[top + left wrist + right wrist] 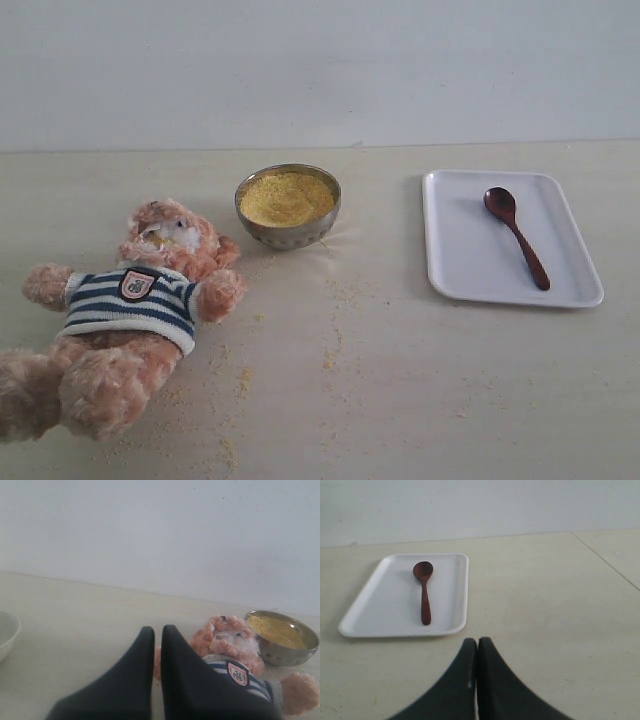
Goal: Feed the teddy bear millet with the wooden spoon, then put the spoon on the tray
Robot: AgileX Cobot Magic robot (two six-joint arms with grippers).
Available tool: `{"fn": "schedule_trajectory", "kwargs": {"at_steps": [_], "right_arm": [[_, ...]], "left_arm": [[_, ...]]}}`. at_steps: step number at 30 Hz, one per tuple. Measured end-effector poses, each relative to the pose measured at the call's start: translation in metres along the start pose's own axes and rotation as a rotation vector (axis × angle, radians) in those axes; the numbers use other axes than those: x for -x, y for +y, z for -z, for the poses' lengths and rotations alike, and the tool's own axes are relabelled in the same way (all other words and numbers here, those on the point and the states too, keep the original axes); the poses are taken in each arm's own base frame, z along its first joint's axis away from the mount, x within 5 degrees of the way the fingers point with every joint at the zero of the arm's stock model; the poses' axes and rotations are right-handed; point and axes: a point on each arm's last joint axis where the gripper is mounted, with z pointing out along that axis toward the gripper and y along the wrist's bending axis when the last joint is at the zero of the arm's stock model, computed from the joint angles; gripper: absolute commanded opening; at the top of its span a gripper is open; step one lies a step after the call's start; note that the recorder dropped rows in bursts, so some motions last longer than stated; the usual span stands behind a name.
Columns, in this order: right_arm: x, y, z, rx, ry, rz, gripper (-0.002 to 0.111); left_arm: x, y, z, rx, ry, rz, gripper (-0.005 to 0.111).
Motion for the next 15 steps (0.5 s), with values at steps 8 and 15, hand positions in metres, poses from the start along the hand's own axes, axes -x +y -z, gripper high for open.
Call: {"fn": "schedule_trajectory", "kwargs": {"at_steps": [8,15], "right_arm": [[0.0,0.0,0.0,0.0,0.0,0.0,0.0],[-0.0002,0.0,0.0,0.0,0.002,0.0,0.0]], "left_arm": [[0.0,0.0,0.0,0.0,0.0,0.0,0.005],[-0.0075,0.0014,0.0003,0.015,0.083,-0.131,0.005]]}}
